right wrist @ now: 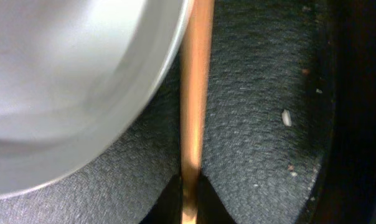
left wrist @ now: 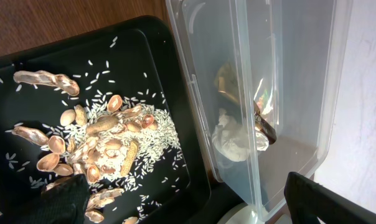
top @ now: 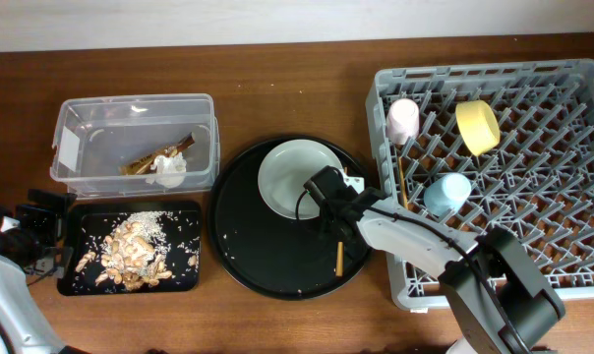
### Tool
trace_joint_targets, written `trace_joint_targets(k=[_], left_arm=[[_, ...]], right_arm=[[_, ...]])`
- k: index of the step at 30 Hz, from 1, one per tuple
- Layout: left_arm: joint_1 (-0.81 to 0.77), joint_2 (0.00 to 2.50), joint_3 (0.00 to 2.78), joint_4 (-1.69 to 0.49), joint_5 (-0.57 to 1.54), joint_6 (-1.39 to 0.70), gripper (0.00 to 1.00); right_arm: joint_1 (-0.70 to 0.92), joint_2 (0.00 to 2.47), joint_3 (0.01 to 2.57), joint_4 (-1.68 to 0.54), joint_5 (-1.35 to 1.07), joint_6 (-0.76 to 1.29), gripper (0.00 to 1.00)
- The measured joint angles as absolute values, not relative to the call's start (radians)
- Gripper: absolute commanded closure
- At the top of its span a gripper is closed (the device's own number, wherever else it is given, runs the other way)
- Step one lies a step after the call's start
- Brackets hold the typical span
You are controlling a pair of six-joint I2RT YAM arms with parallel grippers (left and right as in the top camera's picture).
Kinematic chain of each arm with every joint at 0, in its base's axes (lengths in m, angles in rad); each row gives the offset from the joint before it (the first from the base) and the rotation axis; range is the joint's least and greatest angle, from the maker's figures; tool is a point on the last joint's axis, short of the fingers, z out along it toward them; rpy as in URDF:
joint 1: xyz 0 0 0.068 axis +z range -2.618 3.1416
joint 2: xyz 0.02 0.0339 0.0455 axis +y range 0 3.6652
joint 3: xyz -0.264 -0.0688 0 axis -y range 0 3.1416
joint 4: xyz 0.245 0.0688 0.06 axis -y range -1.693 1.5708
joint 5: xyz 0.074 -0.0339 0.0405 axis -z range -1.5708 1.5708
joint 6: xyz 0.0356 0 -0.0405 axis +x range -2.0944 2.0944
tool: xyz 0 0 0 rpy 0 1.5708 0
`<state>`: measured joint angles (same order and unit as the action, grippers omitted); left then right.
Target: Sort waste into correct bins and load items into the dishwasher rack
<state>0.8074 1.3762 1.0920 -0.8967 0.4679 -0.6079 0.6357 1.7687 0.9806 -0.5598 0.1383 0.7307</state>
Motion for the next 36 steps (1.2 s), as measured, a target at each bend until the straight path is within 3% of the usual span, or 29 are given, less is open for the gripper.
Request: trace_joint_targets(k=[6,12,20,26,32,33,34,36], left_arm=[[0.807,1.376,1.092,-0.897,0.468,-0.608,0.01],[0.807,1.376,1.092,-0.897,0.467,-0.608,0.01],[0.807,1.376,1.092,-0.897,0.468,-0.608,0.01],[0.807,1.376,1.092,-0.897,0.468,-0.608,0.01],[0.807,1.376,1.092,-0.897,0.468,-0.608,0.01],[0.807,1.376,1.092,-0.897,0.468,-0.608,0.01],[0.807,1.376,1.092,-0.897,0.468,-0.608,0.01],[0.807,1.376,1.092,-0.897,0.468,-0.608,0.01]], right_arm=[[0.636,1.768,0.985,-0.569,0.142,0.734,0.96],[0.611,1.626,1.103,-0.745,0.157,0.694,0.96],[0.496,1.401,1.206,-0.989,0.177,0.464,0.96],[0.346,1.406,1.206,-1.048,0.180,0.279,0.96],[0.296,1.451,1.205,-1.048,0.180,0.208,0.96],[0.296,1.460,1.205,-1.048,0.180,0.205,0.95],[0.296,1.470,1.205,-1.048,0.180,0.202,0.77],[0.295,1.489,1.204,-1.048,0.180,0.198,0.71]])
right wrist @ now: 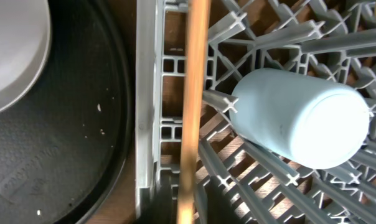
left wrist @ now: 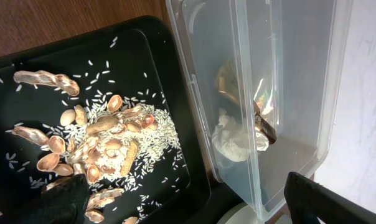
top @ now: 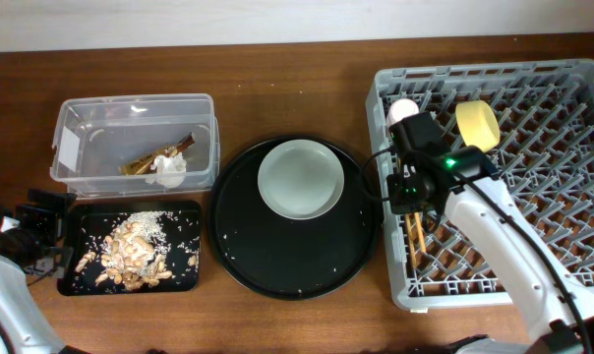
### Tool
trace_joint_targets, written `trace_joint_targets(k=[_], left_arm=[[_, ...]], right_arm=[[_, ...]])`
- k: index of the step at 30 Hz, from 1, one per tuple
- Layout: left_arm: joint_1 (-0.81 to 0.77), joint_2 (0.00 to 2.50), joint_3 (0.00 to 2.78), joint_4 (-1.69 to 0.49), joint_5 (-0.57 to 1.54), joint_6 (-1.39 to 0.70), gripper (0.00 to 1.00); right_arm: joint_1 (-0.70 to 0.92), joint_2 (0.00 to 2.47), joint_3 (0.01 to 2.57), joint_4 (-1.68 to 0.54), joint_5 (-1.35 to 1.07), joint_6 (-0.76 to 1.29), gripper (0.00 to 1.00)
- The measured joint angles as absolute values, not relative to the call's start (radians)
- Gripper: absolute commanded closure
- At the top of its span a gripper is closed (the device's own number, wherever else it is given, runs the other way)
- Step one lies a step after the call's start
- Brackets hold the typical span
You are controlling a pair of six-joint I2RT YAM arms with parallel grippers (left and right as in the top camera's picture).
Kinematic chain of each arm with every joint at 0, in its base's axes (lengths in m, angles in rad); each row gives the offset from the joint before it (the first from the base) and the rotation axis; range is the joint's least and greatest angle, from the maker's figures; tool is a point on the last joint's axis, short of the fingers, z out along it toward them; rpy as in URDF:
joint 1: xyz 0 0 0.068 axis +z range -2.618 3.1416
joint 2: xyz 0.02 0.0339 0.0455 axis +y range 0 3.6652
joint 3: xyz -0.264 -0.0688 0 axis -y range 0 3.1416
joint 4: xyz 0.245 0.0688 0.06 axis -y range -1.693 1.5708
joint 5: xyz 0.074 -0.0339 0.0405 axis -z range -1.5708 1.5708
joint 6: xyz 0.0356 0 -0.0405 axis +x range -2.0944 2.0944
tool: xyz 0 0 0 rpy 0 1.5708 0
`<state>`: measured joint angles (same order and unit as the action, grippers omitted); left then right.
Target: Sort waste into correct bins and load items into the dishwasher rack
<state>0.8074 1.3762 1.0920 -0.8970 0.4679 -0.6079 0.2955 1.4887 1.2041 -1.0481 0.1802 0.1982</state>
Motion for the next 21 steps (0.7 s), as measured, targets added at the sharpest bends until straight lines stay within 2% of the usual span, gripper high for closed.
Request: trace_joint_targets(k=[10,15,21], left_arm=[[0.807,1.376,1.092,-0.897,0.468,-0.608,0.01],[0.807,1.376,1.092,-0.897,0.468,-0.608,0.01],[0.807,1.376,1.092,-0.897,0.468,-0.608,0.01]], right_arm=[[0.295,1.493,1.204,-1.035,0.150,0.223,0.70],[0.305,1.493,1.201,-0.880,-0.131,0.303,0.69],[0.455,1.496,1.199,-0.699,-0.190,0.319,0.69]])
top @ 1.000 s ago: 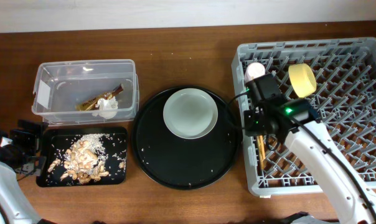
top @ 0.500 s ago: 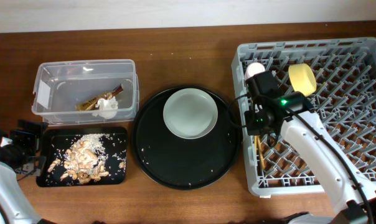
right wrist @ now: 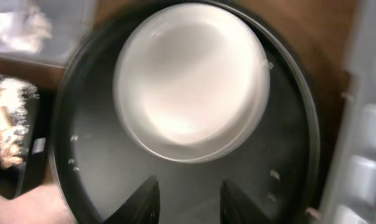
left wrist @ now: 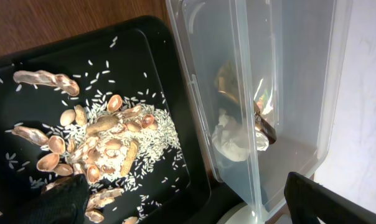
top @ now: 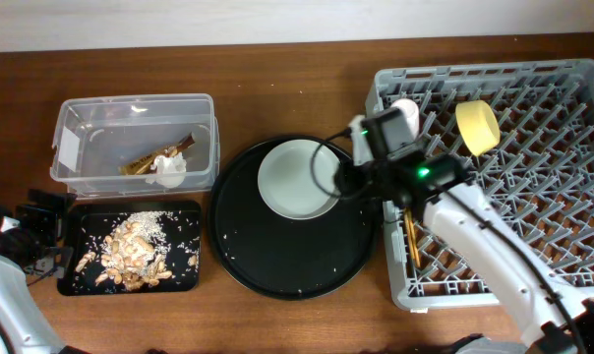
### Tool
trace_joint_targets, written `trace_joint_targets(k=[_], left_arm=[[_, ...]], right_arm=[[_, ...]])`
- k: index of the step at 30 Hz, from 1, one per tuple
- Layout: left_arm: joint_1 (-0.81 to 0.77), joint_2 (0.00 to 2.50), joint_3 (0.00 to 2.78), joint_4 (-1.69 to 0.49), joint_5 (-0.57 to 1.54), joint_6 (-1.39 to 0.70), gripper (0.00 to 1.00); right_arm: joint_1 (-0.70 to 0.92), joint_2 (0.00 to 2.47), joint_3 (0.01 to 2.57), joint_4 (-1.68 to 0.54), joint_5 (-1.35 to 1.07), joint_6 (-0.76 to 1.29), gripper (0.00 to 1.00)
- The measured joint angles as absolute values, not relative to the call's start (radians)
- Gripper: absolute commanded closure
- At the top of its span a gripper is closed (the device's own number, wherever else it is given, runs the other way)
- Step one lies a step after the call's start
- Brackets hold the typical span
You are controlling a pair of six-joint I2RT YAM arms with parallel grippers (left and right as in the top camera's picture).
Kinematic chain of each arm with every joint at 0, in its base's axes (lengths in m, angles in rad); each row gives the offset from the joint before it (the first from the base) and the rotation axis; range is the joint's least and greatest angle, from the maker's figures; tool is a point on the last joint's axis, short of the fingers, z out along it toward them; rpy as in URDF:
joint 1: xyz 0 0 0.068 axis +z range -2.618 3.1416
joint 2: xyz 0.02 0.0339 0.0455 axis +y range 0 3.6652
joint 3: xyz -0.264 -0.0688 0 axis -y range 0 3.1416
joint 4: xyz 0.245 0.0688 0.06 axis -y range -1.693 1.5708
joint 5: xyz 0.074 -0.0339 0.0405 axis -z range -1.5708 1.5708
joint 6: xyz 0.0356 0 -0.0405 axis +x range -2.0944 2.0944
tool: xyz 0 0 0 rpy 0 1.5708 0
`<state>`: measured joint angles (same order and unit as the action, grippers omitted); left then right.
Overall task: Sort waste into correct bins and load items into the dishwasher rack
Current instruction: 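Grasp the rim of the white plate with the right gripper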
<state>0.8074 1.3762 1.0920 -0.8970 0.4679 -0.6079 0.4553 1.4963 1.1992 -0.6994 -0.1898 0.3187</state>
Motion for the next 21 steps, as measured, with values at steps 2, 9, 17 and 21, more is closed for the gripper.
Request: trace_joint_targets(k=[2,9,17,21], left_arm=[[0.807,1.376,1.092,-0.897,0.468,-0.608,0.01],[0.807,1.376,1.092,-0.897,0.468,-0.608,0.01],[0.807,1.376,1.092,-0.897,0.468,-0.608,0.01],[0.807,1.376,1.092,-0.897,0.468,-0.608,0.01]], right_arm=[[0.524,1.522,1.200,-0.641,-0.143,0.318,0.69],[0.662,1.761,1.199,-0.451,-0.074,0.208,0.65],[0.708,1.869,1.198,-0.420,-0.068,0.120,0.61],[0.708,1.869,1.198,-0.420,-0.091,0.077,0.53]])
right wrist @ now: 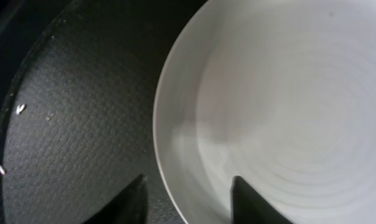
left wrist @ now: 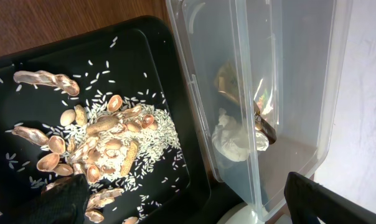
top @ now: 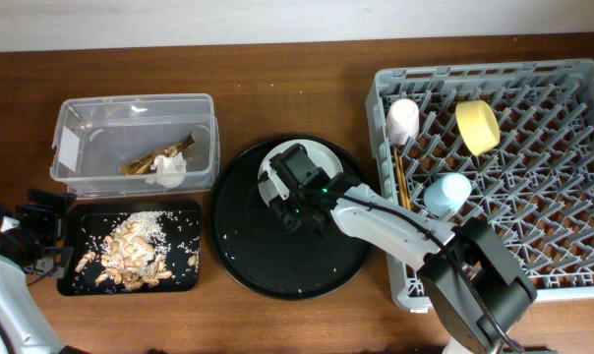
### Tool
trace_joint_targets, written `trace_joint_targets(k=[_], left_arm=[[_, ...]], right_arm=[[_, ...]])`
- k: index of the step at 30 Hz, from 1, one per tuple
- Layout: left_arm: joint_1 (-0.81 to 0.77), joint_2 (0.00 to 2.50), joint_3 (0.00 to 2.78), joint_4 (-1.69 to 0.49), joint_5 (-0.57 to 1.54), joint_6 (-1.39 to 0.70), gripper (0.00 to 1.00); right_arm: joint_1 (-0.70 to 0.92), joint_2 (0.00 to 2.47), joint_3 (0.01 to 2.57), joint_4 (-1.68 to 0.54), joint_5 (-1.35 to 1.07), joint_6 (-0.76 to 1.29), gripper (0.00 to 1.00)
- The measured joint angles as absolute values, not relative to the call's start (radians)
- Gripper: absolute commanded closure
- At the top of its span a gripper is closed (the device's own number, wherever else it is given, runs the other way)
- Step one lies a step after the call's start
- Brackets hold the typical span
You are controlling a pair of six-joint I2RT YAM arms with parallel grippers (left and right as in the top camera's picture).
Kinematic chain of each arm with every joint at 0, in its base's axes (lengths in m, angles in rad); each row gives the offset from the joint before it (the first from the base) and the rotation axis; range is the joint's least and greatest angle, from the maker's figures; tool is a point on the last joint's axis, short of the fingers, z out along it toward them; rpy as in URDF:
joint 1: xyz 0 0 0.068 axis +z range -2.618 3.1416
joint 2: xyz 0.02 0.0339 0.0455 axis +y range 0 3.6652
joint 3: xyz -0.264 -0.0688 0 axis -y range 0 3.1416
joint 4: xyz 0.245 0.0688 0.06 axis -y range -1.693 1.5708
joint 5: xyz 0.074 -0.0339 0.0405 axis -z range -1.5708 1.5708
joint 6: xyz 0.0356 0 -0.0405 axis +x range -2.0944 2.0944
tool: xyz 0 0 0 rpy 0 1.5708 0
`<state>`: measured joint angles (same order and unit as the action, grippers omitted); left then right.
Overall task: Sort waste into correct bins and load items into the dishwasher rack
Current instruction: 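Grasp the rim of the white plate with the right gripper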
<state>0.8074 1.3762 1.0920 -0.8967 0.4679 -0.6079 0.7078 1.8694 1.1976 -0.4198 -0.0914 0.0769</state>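
A white bowl (top: 324, 157) sits on the round black tray (top: 267, 258). My right gripper (top: 283, 193) is low over the bowl's left side and open. In the right wrist view, the right gripper (right wrist: 189, 202) has one finger outside the bowl (right wrist: 287, 106) rim and one inside. Nothing is gripped. The grey dishwasher rack (top: 572, 285) holds a pink cup (top: 402, 119), a yellow cup (top: 477, 126), a blue cup (top: 446, 193) and wooden chopsticks (top: 401, 185). My left gripper (top: 39, 222) is open at the far left, and the left gripper (left wrist: 194, 208) is empty.
A clear plastic bin (top: 135, 99) at the back left holds wrappers and a crumpled tissue (left wrist: 233, 142). In front of it, a rectangular black tray (top: 73, 283) carries peanut shells and rice (left wrist: 107, 140). The rack's left wall stands close beside the round tray.
My right gripper was higher over the bowl near the rack and is now down at the bowl's left rim, one finger on each side. The left arm has not moved.
First my right gripper was shut on a wooden chopstick lying on the round tray beside the bowl. Then it held the chopstick over the rack's left columns. After that the chopstick lay in the rack and the open gripper hung over the bowl, where it now straddles the rim.
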Motion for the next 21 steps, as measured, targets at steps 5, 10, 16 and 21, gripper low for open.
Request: trace_joint_targets(k=[5,10,16,21], left_arm=[[0.807,1.376,1.092,-0.897,0.468,-0.608,0.01],[0.807,1.376,1.092,-0.897,0.468,-0.608,0.01],[0.807,1.376,1.092,-0.897,0.468,-0.608,0.01],[0.807,1.376,1.092,-0.897,0.468,-0.608,0.01]], right_arm=[[0.708,1.888,1.198,-0.414,-0.107,0.006,0.61],[0.708,1.944,1.198,-0.411,-0.110,-0.012,0.68],[0.708,1.946,1.198,-0.436,-0.117,-0.024,0.78],[0.708,1.946,1.198,-0.444,-0.118,-0.026,0.76]])
